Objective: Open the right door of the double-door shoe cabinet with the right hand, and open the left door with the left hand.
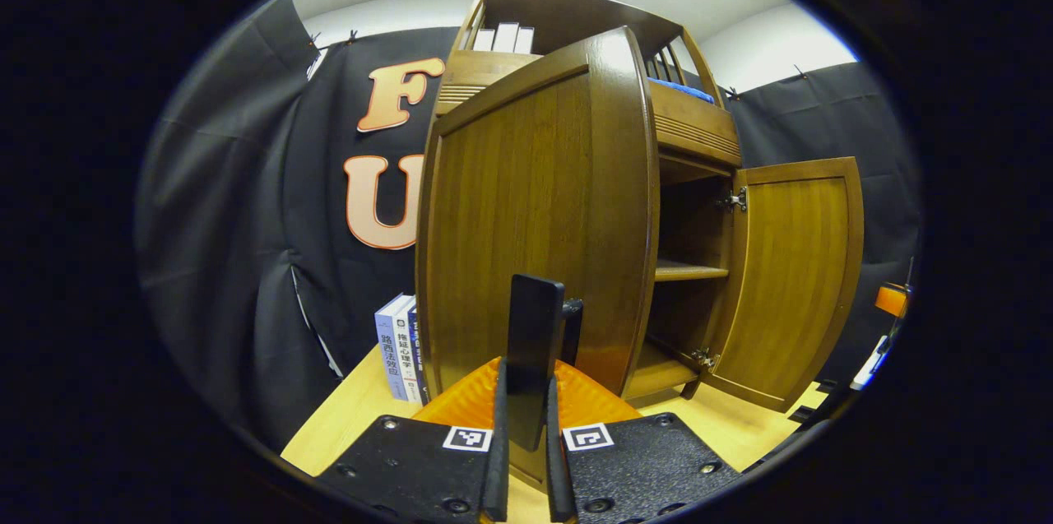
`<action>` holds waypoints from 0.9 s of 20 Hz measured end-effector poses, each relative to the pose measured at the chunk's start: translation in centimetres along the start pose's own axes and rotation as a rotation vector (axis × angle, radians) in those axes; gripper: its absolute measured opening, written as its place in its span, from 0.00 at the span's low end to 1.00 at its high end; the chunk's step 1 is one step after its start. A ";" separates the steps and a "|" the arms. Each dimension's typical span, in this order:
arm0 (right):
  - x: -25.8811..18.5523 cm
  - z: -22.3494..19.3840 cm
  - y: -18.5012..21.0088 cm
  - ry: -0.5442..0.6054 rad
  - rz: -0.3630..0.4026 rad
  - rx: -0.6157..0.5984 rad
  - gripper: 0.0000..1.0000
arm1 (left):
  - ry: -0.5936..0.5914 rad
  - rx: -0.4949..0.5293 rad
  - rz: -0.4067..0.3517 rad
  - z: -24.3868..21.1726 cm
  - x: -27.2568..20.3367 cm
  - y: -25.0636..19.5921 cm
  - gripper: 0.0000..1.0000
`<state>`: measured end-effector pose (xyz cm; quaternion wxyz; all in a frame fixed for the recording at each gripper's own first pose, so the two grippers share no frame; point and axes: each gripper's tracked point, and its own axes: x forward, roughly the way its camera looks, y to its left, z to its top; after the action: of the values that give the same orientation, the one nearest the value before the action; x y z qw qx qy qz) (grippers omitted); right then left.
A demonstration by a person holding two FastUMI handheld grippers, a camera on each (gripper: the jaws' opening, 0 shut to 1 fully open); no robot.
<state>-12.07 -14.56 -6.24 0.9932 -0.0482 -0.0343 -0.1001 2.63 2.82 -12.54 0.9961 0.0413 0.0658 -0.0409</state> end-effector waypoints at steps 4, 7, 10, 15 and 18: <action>1.0 -0.7 0.8 0.014 0.016 0.003 0.98 | -0.006 -0.007 0.027 0.3 -1.1 1.9 0.18; 1.7 -0.8 1.0 0.015 0.013 0.003 0.98 | -0.009 -0.016 0.044 0.3 -1.8 3.5 0.17; 2.0 -0.8 1.6 0.017 0.018 0.007 1.00 | -0.012 0.005 0.073 0.4 -2.4 5.5 0.16; 2.5 -0.2 2.9 0.005 0.026 -0.020 0.98 | -0.021 -0.001 0.127 0.4 -2.7 9.1 0.13; 2.7 0.3 3.9 -0.007 0.035 -0.028 0.98 | -0.022 -0.042 0.113 0.3 -3.3 10.3 0.08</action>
<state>-8.61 -11.25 -6.10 0.9939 -0.0629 -0.0355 -0.0832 0.26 13.24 -11.04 0.9982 0.0236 0.0532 0.0164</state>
